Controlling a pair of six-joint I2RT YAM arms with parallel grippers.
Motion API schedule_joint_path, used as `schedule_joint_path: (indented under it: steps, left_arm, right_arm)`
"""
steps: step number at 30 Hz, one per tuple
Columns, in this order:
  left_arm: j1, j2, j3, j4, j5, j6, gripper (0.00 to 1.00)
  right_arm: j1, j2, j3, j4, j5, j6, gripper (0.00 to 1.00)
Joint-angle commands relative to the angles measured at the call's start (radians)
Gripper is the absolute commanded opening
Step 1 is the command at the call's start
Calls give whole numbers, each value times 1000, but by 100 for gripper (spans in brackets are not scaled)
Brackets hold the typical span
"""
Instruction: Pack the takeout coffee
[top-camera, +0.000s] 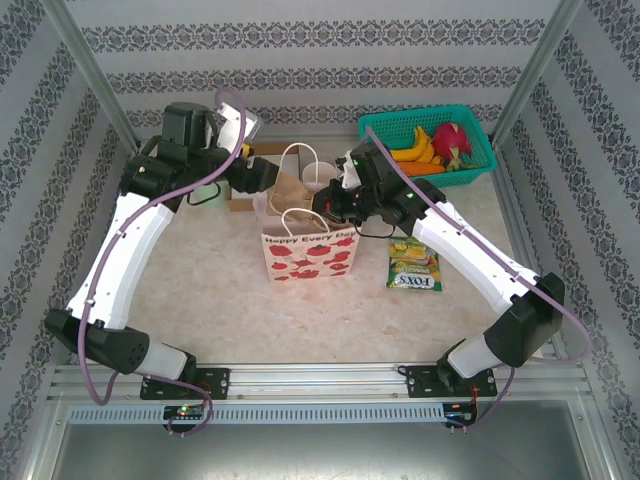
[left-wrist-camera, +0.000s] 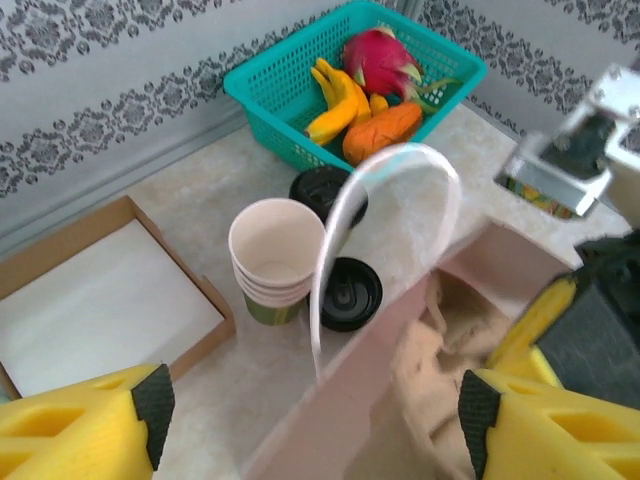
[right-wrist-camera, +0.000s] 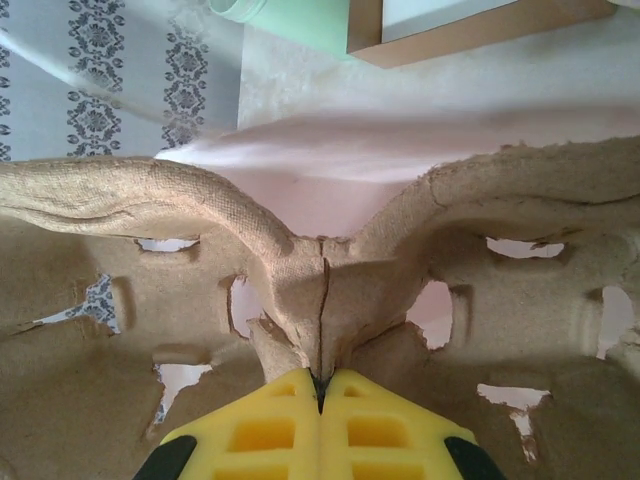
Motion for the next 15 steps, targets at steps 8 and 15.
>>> schedule_joint_path:
  steps: [8,15]
  left_arm:
    - [-32,-56,-75,54,-26,53,88]
    - [-112,-44,-57,36,-77,91,90]
  right_arm:
    - [24,43,100,-128,83,-47,0]
    - [45,90,157,-211,138,-58,0]
